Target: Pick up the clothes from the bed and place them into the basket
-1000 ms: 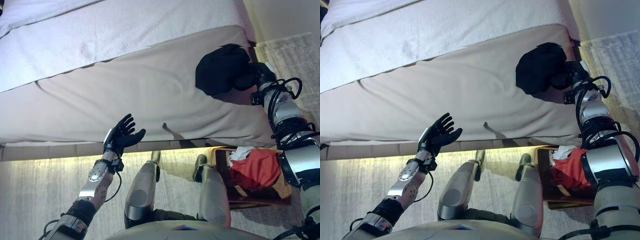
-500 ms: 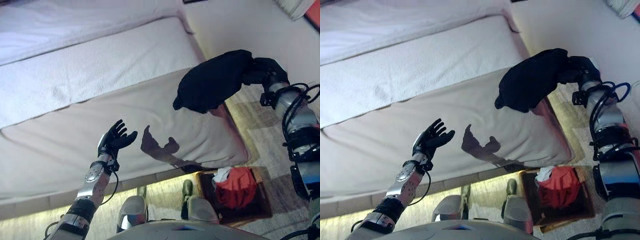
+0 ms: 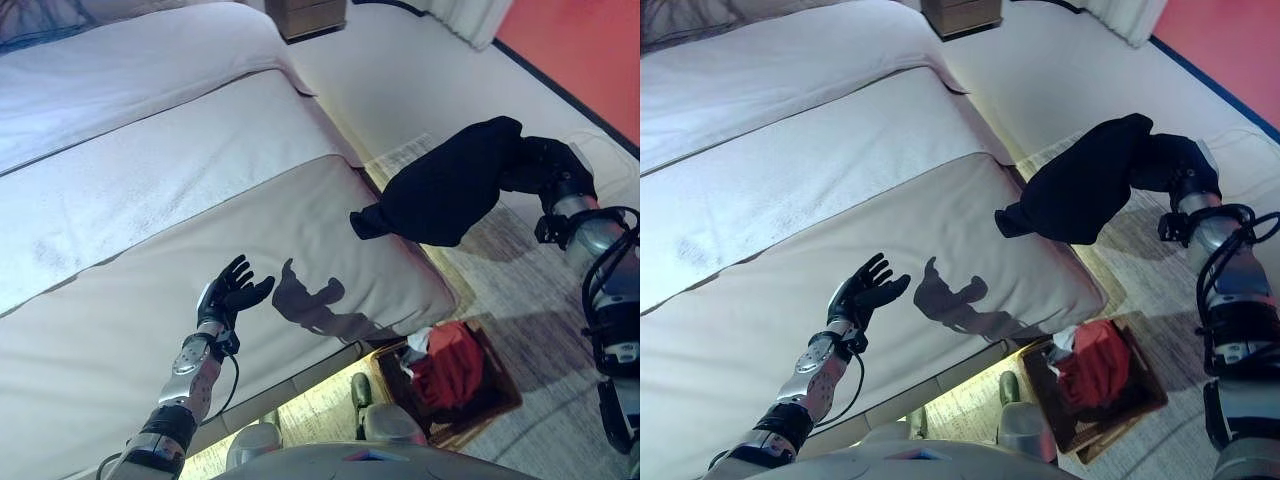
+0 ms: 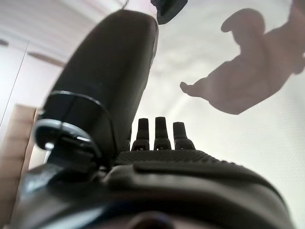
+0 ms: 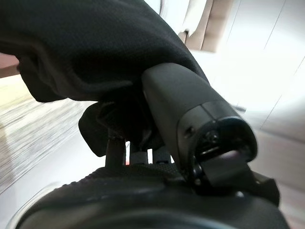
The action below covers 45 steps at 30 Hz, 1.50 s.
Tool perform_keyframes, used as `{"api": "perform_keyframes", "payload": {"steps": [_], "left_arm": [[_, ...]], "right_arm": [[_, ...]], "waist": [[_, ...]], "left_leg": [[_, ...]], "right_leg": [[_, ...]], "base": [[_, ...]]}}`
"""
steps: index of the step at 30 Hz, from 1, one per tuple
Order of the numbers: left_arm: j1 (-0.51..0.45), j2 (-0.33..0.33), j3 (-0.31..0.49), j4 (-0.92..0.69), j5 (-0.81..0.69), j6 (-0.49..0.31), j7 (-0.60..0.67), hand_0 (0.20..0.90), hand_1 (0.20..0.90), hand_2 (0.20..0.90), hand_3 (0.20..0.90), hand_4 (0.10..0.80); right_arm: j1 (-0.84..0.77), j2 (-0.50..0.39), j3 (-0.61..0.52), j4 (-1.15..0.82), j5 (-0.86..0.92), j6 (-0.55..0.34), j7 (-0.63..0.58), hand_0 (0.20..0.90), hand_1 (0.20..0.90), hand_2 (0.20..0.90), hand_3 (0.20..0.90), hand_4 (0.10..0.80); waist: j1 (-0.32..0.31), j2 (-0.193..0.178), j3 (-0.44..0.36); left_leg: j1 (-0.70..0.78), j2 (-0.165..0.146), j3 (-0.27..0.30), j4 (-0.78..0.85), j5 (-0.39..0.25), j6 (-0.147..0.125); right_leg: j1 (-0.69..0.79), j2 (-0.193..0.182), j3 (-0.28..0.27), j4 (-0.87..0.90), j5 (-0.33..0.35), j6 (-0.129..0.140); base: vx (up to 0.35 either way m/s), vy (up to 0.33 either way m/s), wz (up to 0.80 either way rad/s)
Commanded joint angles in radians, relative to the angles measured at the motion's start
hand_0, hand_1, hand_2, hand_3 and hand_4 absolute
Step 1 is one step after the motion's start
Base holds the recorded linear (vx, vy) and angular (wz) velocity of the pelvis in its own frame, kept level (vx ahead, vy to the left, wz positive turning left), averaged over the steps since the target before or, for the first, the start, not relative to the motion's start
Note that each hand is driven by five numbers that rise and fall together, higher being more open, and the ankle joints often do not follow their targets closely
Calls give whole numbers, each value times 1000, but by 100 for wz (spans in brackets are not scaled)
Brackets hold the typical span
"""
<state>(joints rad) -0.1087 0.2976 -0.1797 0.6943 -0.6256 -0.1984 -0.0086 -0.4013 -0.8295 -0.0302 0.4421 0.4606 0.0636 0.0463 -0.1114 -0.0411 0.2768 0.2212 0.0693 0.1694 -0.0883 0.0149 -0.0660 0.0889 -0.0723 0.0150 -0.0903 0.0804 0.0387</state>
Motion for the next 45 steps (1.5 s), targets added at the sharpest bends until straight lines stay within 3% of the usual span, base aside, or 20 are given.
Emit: {"api": "perform_keyframes", "payload": {"steps": [1, 12, 20, 37, 45], "left_arm": [[-47, 7, 1, 58, 29, -66, -23, 900, 900, 900, 900, 800], [-56, 2, 30, 116, 38, -58, -25, 900, 900, 900, 900, 800], [-62, -5, 32, 127, 47, -60, -17, 900, 900, 900, 900, 800], [-62, -19, 19, 102, 64, -38, 1, 900, 900, 900, 900, 800], [-60, -29, 21, 101, 63, -47, 16, 900, 900, 900, 900, 800]], "right_arm": [[20, -65, -89, -85, 39, -148, -55, 300, 300, 300, 200, 100], [248, -26, -256, -212, 58, -227, -36, 300, 300, 300, 200, 100], [351, 21, -322, -325, 44, -244, 5, 300, 300, 300, 200, 100], [362, 146, -179, -244, 16, -168, 129, 300, 300, 300, 200, 100], [410, 229, -96, -162, -100, -167, 64, 300, 300, 300, 200, 100]], "waist": [[-43, -29, -192], [-144, -15, -210], [-195, -6, -204], [-190, -2, -193], [-182, -5, -183]], "left_leg": [[-50, 0, 27, 24, -118, 58], [-20, 4, 96, 12, -131, 63], [-14, 2, 133, 23, -145, 70], [-19, -3, 143, 49, -156, 74], [-24, -3, 134, 47, -148, 73]], "right_leg": [[-36, 9, 61, 54, -56, 49], [-59, 36, 154, 51, -43, 58], [-80, 46, 190, 60, -37, 68], [-100, 41, 180, 72, -32, 73], [-102, 39, 166, 78, -32, 73]], "base": [[15, 14, -17], [16, 11, -26], [16, 20, -23], [7, 1, -3], [-7, -6, 7]]}}
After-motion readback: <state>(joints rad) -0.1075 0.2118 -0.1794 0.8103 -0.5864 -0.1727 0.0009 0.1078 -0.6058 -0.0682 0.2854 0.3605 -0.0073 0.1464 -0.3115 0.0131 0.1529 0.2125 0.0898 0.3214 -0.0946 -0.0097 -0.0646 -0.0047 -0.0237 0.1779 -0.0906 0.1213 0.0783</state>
